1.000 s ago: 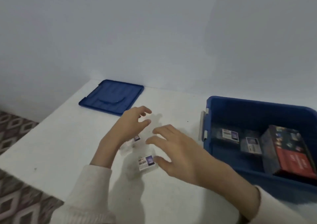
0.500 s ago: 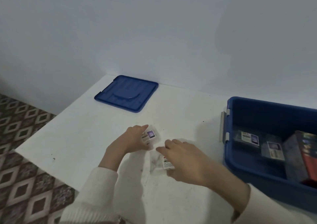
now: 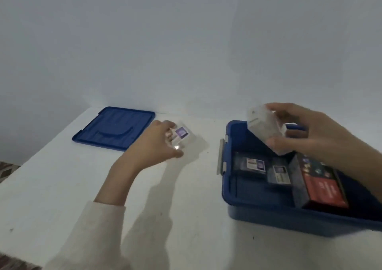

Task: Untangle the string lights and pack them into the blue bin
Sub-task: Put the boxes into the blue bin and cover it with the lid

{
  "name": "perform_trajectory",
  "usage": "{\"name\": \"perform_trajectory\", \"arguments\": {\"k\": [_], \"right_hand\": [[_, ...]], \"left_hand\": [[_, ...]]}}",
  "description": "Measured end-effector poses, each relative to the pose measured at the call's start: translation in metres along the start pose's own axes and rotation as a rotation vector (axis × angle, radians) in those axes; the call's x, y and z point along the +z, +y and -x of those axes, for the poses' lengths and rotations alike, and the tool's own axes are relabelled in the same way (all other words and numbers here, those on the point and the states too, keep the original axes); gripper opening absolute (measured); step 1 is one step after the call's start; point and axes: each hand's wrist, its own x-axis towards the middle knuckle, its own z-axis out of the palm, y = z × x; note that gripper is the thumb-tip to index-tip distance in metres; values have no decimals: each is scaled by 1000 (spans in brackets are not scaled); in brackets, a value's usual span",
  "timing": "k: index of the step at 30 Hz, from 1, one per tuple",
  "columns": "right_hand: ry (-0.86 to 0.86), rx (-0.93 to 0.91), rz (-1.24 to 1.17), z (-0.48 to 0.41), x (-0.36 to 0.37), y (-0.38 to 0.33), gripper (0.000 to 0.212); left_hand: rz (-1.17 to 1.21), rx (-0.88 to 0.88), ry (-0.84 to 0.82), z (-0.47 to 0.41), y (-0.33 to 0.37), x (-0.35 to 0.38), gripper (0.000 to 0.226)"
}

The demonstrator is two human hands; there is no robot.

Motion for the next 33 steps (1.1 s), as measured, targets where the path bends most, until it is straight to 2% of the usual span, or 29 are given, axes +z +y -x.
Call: {"name": "perform_trajectory", "arguments": {"k": [3, 5, 7, 10, 13, 18, 22, 25, 29, 33], "right_hand": [[109, 123, -183, 6, -23, 21, 58], [176, 175, -270, 11, -33, 37, 77], [226, 218, -372, 17, -41, 52, 89], [263, 253, -485, 25, -51, 60, 67], [229, 275, -451, 34, -54, 66, 62], [87, 270, -298, 34, -48, 70, 64], [-104, 248, -229, 26, -35, 72, 55], [-315, 173, -128, 20, -24, 73, 51], [-534, -70, 347, 17, -11, 76, 48], [-665, -293, 774, 13, -2, 77, 48]], "left_hand": [[158, 257, 33, 4, 73, -6, 69], [164, 388, -73, 4, 109, 4, 66], [34, 475, -221, -1, 129, 25, 63], [-232, 524, -377, -14, 132, 71, 57], [-503, 531, -430, -23, 124, 108, 56], [-794, 520, -464, -25, 119, 137, 62], [-771, 479, -493, -28, 113, 144, 61], [-694, 440, -482, -32, 111, 147, 67], [-812, 441, -415, -36, 109, 151, 67], [-824, 418, -445, -38, 110, 152, 64]]}}
